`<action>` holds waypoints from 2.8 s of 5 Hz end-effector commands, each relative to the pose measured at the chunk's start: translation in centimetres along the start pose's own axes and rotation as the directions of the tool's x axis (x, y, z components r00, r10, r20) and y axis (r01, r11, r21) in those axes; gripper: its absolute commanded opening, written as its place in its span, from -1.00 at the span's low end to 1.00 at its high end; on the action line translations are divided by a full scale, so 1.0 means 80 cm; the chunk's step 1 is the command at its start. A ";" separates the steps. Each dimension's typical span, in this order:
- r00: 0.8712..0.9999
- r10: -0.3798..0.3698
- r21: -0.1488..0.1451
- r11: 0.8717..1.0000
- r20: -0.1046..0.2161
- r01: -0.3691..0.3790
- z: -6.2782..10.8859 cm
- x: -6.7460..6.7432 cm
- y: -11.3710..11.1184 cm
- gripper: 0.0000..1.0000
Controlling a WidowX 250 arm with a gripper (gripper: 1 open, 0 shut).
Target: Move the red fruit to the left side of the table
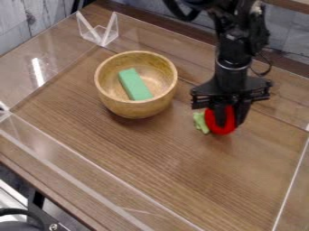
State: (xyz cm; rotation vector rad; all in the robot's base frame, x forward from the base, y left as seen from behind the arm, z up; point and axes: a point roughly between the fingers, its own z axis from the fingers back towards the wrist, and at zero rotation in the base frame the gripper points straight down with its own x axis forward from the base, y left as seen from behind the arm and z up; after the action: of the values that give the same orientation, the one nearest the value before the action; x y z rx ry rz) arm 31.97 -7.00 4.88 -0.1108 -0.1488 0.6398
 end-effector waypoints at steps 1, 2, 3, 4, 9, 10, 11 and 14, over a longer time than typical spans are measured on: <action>0.999 0.027 -0.037 0.999 0.047 -0.025 0.009 -0.002 -0.011 1.00; 0.999 0.024 -0.032 0.999 0.049 -0.022 0.014 0.004 -0.021 -1.00; 0.998 0.016 -0.061 0.998 0.068 -0.012 0.044 0.012 -0.025 -1.00; 0.996 0.027 -0.100 0.995 0.089 -0.018 0.077 0.023 -0.028 -1.00; 0.983 0.045 -0.117 0.993 0.180 -0.024 0.187 0.134 0.152 -1.00; 0.982 0.016 -0.092 0.996 0.188 0.001 0.179 0.155 0.196 -1.00; 0.982 -0.029 -0.067 0.997 0.188 0.042 0.168 0.168 0.232 -1.00; 0.980 -0.091 0.005 0.996 0.175 0.091 0.131 0.202 0.283 -1.00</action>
State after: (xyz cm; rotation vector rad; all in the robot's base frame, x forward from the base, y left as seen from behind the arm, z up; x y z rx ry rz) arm 29.59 20.90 12.10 -0.0749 -0.2835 0.5690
